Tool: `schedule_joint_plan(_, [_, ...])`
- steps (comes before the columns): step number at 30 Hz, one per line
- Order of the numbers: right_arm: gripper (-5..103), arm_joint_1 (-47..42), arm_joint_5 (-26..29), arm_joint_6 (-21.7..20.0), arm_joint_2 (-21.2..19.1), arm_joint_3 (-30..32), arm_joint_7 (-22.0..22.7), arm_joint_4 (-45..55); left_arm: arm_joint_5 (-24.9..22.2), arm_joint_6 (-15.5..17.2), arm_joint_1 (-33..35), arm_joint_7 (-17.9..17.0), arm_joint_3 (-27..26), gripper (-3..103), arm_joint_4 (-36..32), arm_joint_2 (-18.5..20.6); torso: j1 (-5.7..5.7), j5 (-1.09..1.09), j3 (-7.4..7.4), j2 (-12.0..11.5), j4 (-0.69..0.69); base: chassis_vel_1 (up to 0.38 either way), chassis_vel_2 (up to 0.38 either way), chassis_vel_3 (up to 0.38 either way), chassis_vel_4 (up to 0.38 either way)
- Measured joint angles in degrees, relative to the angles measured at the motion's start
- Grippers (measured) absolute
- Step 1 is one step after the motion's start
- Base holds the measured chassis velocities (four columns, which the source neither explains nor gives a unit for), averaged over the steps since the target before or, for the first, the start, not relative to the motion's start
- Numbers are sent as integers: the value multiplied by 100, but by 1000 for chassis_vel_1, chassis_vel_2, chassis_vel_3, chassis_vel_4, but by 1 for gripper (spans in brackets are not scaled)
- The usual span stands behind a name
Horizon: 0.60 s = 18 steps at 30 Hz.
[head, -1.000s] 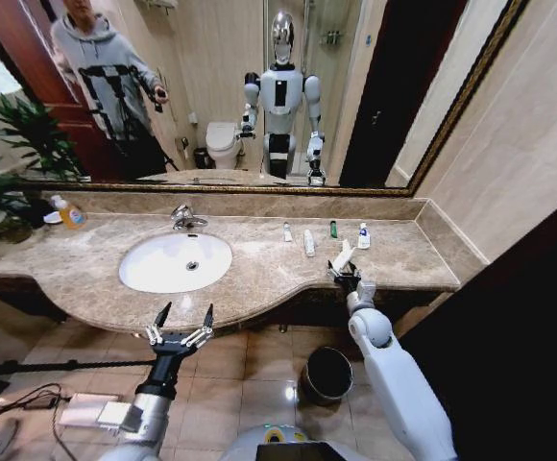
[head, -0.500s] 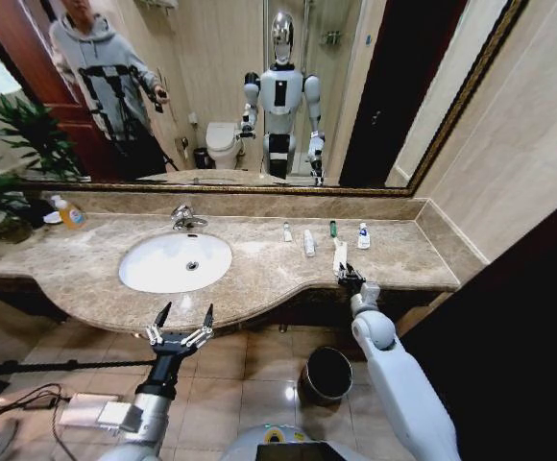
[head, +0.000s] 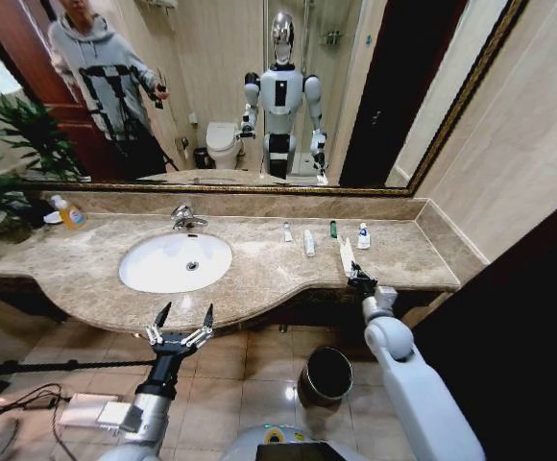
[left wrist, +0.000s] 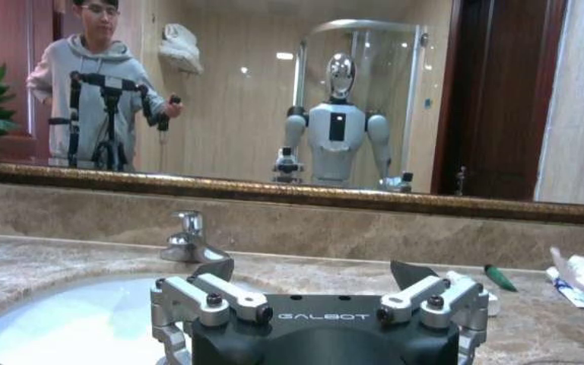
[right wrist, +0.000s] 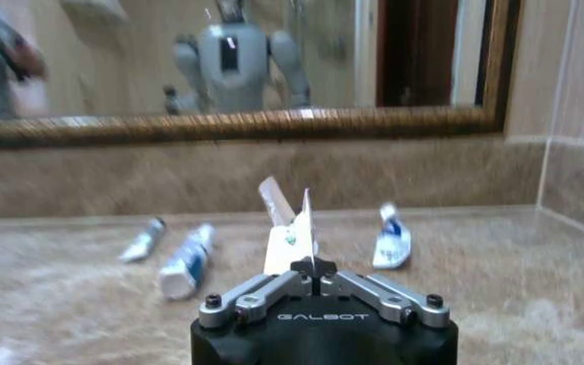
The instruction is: Pick up the trash from the sink and place it in the trash bin.
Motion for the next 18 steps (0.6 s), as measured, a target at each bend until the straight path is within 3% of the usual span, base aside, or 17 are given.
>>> schedule_joint_plan(1, [0, -272, -112, 378, -7, 117, -210, 126, 0, 0, 0, -1, 0, 100, 0, -2, 0, -1, 0, 0, 2, 0, 0, 0, 0])
schedule_joint_plan(3, [0, -360, -148, 499, -5, 152, -272, 156, 0, 0, 0, -1, 0, 100, 0, -1, 0, -1, 0, 0, 1, 0, 0, 0, 0])
schedule_joint_plan(4, [0, -731, -239, 1009, 46, 299, -527, 275, 0, 0, 0, 0, 0, 100, 0, -1, 0, 0, 0, 0, 0, 0, 0, 0, 0])
schedule_joint_plan(5, [0, -997, -241, 1263, 108, 407, -685, 367, 0, 0, 0, 0, 0, 100, 0, -1, 0, 0, 0, 0, 1, 0, 0, 0, 0])
schedule_joint_plan(7, [0, -1183, -241, 1420, 159, 471, -778, 415, 0, 0, 0, -1, 0, 100, 0, -1, 0, 0, 0, 0, 1, 0, 0, 0, 0])
schedule_joint_plan(12, [0, -2260, -330, 2291, 498, 701, -1119, 359, 0, 0, 0, -1, 0, 100, 0, -1, 0, 0, 0, 0, 0, 0, 0, 0, 0])
schedule_joint_plan(16, [0, -2609, -342, 2603, 630, 719, -1230, 189, 0, 0, 0, -1, 0, 100, 0, -1, -1, 0, -1, 0, 0, 0, 0, 0, 0])
schedule_joint_plan(18, [0, -2921, -172, 2987, 713, 726, -1558, -127, 0, 0, 0, 0, 0, 100, 0, -1, 0, -1, -1, 0, 0, 0, 0, 0, 0])
